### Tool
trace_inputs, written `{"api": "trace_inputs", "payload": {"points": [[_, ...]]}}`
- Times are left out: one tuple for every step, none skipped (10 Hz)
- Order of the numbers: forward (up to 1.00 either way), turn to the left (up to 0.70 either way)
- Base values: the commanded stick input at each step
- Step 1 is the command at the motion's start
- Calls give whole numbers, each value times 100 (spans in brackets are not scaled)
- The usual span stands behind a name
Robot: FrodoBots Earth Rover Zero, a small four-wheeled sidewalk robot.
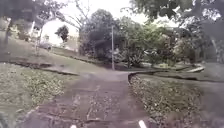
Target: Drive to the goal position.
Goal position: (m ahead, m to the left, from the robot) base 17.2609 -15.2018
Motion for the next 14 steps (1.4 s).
{"api": "trace_inputs", "payload": {"points": [[100,0],[100,0],[100,0],[100,0],[100,0],[100,0],[100,0],[100,0],[100,-9],[100,-27],[100,-35],[100,-34],[100,-15],[100,0]]}}
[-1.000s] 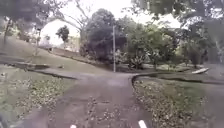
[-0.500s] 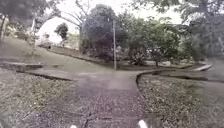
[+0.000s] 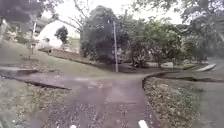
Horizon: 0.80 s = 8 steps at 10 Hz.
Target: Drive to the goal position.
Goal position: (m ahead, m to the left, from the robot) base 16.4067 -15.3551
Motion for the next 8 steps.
{"api": "trace_inputs", "payload": {"points": [[100,-1],[100,-9],[100,-39],[100,-39],[100,-23],[100,0],[100,0],[100,0]]}}
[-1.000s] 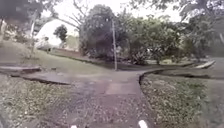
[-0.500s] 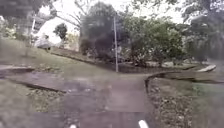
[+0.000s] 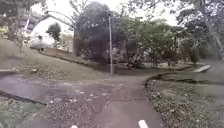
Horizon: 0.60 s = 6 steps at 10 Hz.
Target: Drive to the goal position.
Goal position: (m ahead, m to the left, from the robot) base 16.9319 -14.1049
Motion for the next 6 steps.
{"api": "trace_inputs", "payload": {"points": [[100,0],[100,-16],[100,-30],[100,-36],[100,-39],[100,-32]]}}
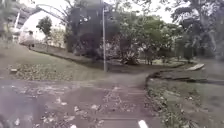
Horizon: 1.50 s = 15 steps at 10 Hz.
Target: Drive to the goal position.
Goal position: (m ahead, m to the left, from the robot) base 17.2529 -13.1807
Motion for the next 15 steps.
{"api": "trace_inputs", "payload": {"points": [[100,-17],[100,0],[100,0],[100,-1],[100,-3],[100,-3],[100,-5],[100,-9],[100,-38],[100,-38],[100,-23],[100,0],[100,0],[100,0],[100,0]]}}
